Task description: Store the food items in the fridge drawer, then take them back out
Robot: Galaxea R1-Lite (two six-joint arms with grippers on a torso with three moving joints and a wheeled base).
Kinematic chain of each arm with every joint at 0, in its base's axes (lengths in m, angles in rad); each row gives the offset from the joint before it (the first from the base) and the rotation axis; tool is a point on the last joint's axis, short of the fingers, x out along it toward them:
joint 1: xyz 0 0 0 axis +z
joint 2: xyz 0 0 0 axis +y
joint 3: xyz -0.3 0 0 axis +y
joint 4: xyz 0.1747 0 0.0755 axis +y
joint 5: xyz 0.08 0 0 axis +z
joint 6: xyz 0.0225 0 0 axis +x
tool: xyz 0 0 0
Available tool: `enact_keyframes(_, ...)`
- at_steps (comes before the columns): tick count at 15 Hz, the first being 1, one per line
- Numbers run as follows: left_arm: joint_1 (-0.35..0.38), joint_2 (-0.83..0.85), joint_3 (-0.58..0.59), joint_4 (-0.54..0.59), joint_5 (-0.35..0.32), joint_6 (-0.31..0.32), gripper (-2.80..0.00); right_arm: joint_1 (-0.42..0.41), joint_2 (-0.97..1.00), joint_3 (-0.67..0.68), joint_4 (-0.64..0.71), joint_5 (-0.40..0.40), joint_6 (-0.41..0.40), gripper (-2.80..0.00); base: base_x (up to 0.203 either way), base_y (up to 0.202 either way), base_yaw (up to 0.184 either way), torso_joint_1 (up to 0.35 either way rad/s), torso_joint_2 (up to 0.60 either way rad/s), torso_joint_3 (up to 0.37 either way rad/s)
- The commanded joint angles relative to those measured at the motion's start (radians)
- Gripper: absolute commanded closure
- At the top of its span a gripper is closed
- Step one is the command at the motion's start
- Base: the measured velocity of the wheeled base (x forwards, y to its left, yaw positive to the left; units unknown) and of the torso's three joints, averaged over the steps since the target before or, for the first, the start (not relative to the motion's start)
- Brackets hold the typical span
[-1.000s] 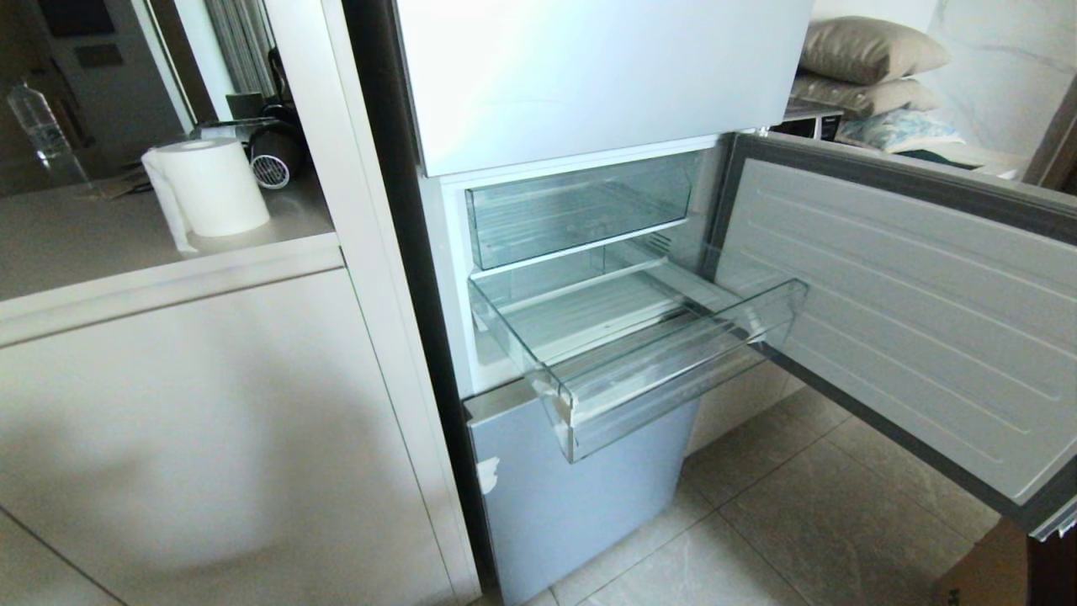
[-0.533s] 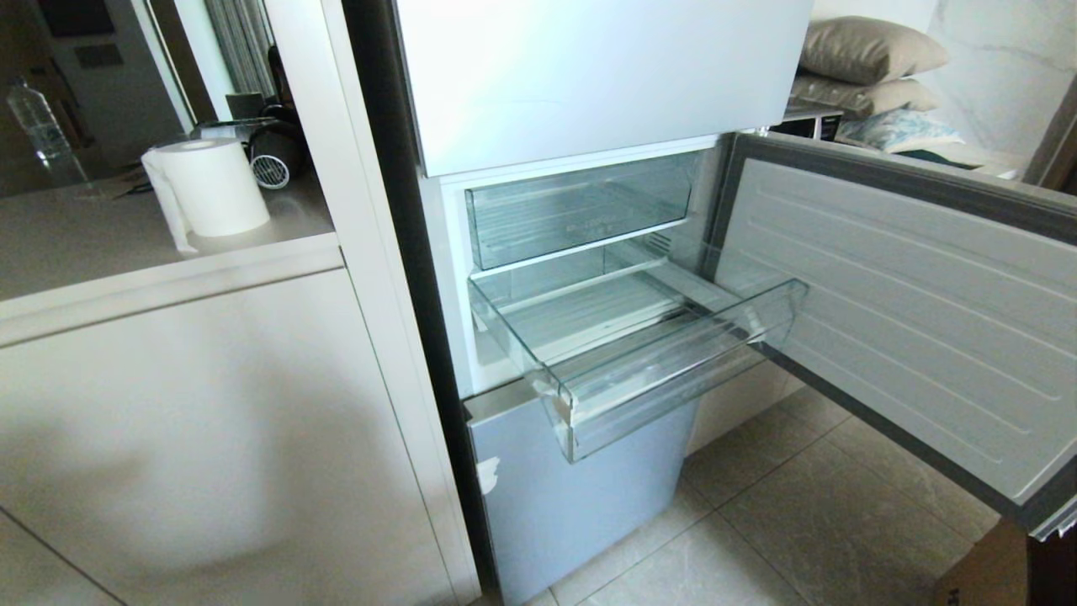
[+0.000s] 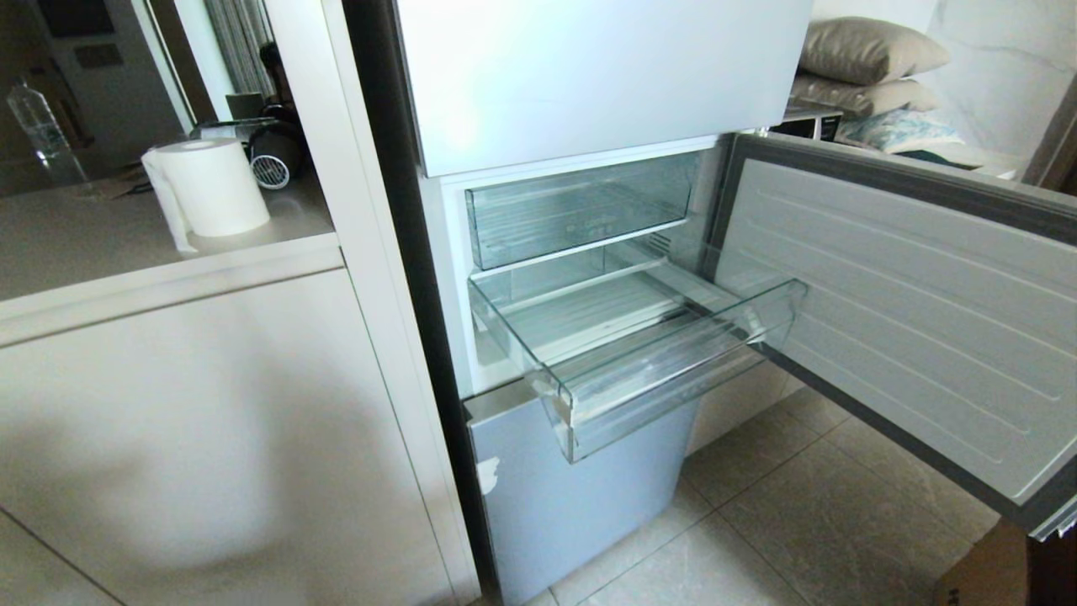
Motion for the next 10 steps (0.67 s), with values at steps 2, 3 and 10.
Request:
enact_keyframes(2, 0.0, 0.002, 0.0, 0.0, 0.0, -0.001, 0.0, 0.045, -0.357, 0.104, 0.113, 0.068, 0.006, 0.0, 0.0, 0.0, 0.0, 0.0, 0.0, 0.0)
enact_keyframes(3, 0.0, 0.002, 0.0, 0.0, 0.0, 0.0, 0.0, 0.085, -0.426, 0.126, 0.176, 0.084, 0.007, 0.0, 0.0, 0.0, 0.0, 0.0, 0.0, 0.0)
enact_keyframes(10, 0.0, 0.002, 0.0, 0.0, 0.0, 0.0, 0.0, 0.495, -0.478, 0.206, 0.387, 0.106, 0.056, 0.0, 0.0, 0.0, 0.0, 0.0, 0.0, 0.0)
